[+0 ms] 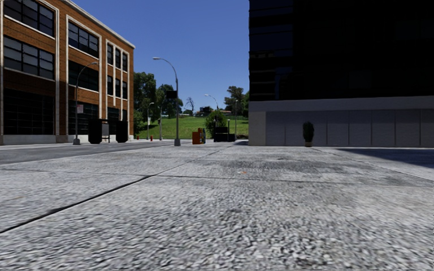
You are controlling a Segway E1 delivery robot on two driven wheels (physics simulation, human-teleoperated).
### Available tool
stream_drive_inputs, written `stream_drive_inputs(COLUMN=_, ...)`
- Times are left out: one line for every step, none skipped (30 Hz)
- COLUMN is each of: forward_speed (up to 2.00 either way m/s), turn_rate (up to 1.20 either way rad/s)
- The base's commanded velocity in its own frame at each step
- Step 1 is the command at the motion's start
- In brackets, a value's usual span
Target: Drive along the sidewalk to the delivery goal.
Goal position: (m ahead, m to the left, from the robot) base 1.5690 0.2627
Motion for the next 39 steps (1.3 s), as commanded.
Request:
stream_drive_inputs(forward_speed=2.00, turn_rate=0.00)
stream_drive_inputs(forward_speed=2.00, turn_rate=0.00)
stream_drive_inputs(forward_speed=2.00, turn_rate=0.00)
stream_drive_inputs(forward_speed=2.00, turn_rate=0.00)
stream_drive_inputs(forward_speed=2.00, turn_rate=0.00)
stream_drive_inputs(forward_speed=2.00, turn_rate=0.00)
stream_drive_inputs(forward_speed=2.00, turn_rate=0.00)
stream_drive_inputs(forward_speed=2.00, turn_rate=0.00)
stream_drive_inputs(forward_speed=2.00, turn_rate=0.00)
stream_drive_inputs(forward_speed=2.00, turn_rate=0.00)
stream_drive_inputs(forward_speed=2.00, turn_rate=0.00)
stream_drive_inputs(forward_speed=2.00, turn_rate=0.00)
stream_drive_inputs(forward_speed=2.00, turn_rate=0.00)
stream_drive_inputs(forward_speed=2.00, turn_rate=0.00)
stream_drive_inputs(forward_speed=2.00, turn_rate=0.00)
stream_drive_inputs(forward_speed=1.95, turn_rate=0.00)
stream_drive_inputs(forward_speed=1.67, turn_rate=0.00)
stream_drive_inputs(forward_speed=1.67, turn_rate=0.00)
stream_drive_inputs(forward_speed=1.26, turn_rate=0.00)
stream_drive_inputs(forward_speed=0.91, turn_rate=0.00)
stream_drive_inputs(forward_speed=0.68, turn_rate=0.00)
stream_drive_inputs(forward_speed=0.49, turn_rate=0.00)
stream_drive_inputs(forward_speed=0.43, turn_rate=0.00)
stream_drive_inputs(forward_speed=0.35, turn_rate=0.00)
stream_drive_inputs(forward_speed=0.32, turn_rate=0.00)
stream_drive_inputs(forward_speed=0.31, turn_rate=0.00)
stream_drive_inputs(forward_speed=0.31, turn_rate=0.00)
stream_drive_inputs(forward_speed=0.30, turn_rate=0.00)
stream_drive_inputs(forward_speed=0.30, turn_rate=0.00)
stream_drive_inputs(forward_speed=0.05, turn_rate=0.00)
stream_drive_inputs(forward_speed=0.00, turn_rate=0.00)
stream_drive_inputs(forward_speed=0.00, turn_rate=0.00)
stream_drive_inputs(forward_speed=0.00, turn_rate=0.00)
stream_drive_inputs(forward_speed=0.00, turn_rate=0.00)
stream_drive_inputs(forward_speed=0.00, turn_rate=0.00)
stream_drive_inputs(forward_speed=0.00, turn_rate=0.00)
stream_drive_inputs(forward_speed=0.00, turn_rate=0.00)
stream_drive_inputs(forward_speed=0.00, turn_rate=0.00)
stream_drive_inputs(forward_speed=0.00, turn_rate=0.00)
